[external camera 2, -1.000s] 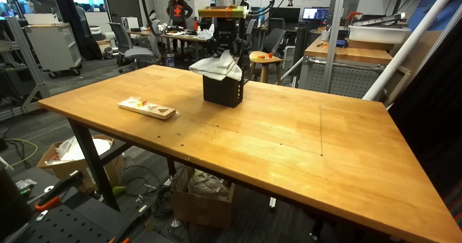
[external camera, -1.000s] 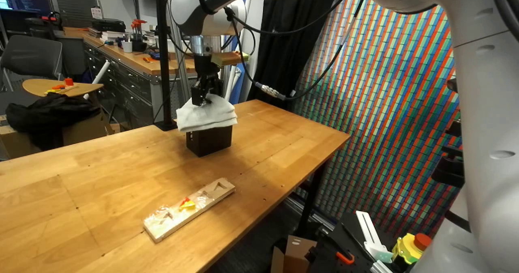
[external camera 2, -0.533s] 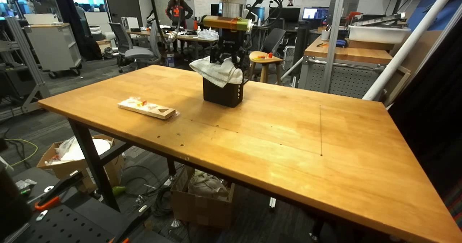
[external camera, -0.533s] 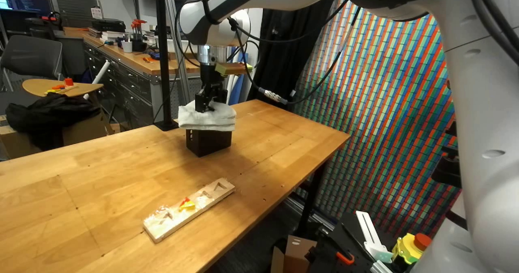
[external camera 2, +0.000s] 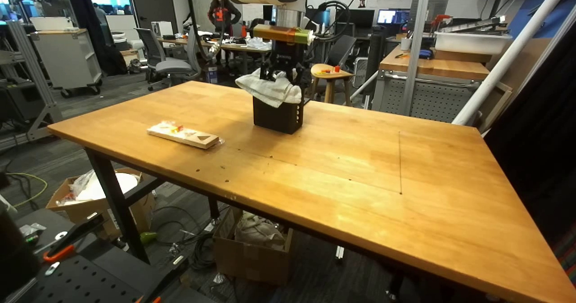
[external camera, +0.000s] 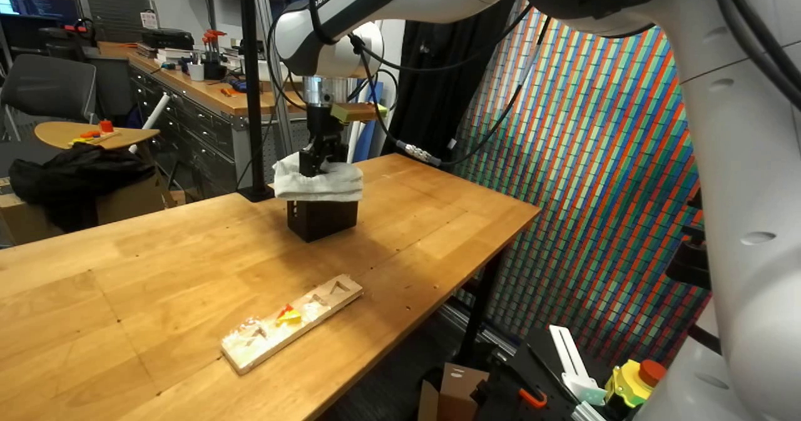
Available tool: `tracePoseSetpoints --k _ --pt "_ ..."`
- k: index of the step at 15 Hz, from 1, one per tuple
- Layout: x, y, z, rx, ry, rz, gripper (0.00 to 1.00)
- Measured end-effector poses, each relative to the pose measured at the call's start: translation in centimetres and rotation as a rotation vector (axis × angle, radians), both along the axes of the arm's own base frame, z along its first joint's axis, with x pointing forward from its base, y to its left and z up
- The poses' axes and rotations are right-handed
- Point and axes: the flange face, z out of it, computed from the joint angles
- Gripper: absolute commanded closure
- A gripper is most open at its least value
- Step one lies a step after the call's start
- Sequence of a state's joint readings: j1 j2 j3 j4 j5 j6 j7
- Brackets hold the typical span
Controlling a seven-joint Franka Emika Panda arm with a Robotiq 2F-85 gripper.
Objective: Place the white towel inside the black basket
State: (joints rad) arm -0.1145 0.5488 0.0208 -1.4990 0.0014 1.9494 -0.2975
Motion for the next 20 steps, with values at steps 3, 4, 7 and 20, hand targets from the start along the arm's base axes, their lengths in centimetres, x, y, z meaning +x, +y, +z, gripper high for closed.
tracePoseSetpoints --k 3,4,7,20 --pt "-0.1 -0.5 -0.3 0.031 0.002 -0.015 0.99" --pt "-0.1 -0.8 -0.4 0.047 0.003 -0.022 0.99" --pt "-0.3 -1.6 -0.5 0.084 0.007 -0.042 0.98" --pt "-0.8 -3.7 0.7 0.029 0.006 -0.041 0.14"
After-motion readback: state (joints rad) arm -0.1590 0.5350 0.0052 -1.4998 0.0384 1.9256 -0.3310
